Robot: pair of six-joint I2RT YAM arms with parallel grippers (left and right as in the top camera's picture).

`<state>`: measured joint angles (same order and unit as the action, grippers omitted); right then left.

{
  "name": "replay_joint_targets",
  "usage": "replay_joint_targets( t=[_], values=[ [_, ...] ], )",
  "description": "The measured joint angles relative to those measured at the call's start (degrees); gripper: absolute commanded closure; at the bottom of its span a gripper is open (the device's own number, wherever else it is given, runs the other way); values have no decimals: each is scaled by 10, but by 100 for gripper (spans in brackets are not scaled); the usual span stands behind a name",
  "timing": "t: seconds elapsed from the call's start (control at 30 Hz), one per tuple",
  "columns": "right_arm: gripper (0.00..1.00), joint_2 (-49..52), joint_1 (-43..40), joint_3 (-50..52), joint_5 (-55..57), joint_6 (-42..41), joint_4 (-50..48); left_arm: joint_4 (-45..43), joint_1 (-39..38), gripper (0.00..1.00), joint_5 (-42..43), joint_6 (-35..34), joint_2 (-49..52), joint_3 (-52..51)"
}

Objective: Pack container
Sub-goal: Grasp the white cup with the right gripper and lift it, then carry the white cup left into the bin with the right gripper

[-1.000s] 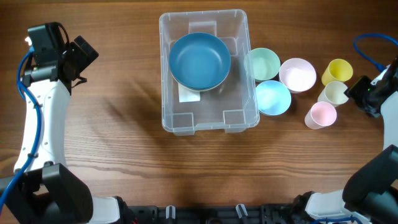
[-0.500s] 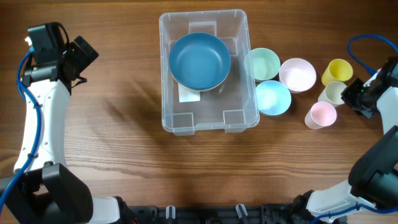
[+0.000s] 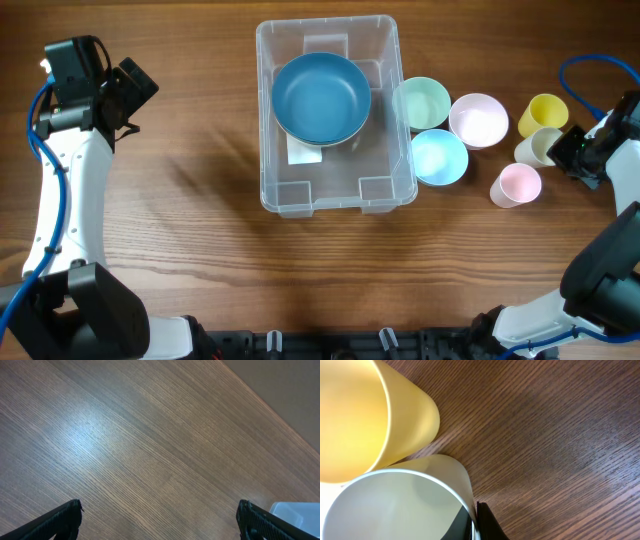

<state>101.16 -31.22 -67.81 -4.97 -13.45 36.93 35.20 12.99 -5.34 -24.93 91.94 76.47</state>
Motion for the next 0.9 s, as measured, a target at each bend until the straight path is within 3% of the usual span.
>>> replay_joint_targets(
  t=[0.47, 0.77, 0.9],
  values=[
    [96, -30, 0, 0, 0, 0, 39, 0, 0, 0, 0, 0, 0, 0],
    [96, -213, 5, 0, -56, 3, 41, 0, 0, 0, 0, 0, 0, 0],
    [96, -273, 56, 0, -76, 25, 27, 0, 0, 0, 0, 0, 0, 0]
  ],
)
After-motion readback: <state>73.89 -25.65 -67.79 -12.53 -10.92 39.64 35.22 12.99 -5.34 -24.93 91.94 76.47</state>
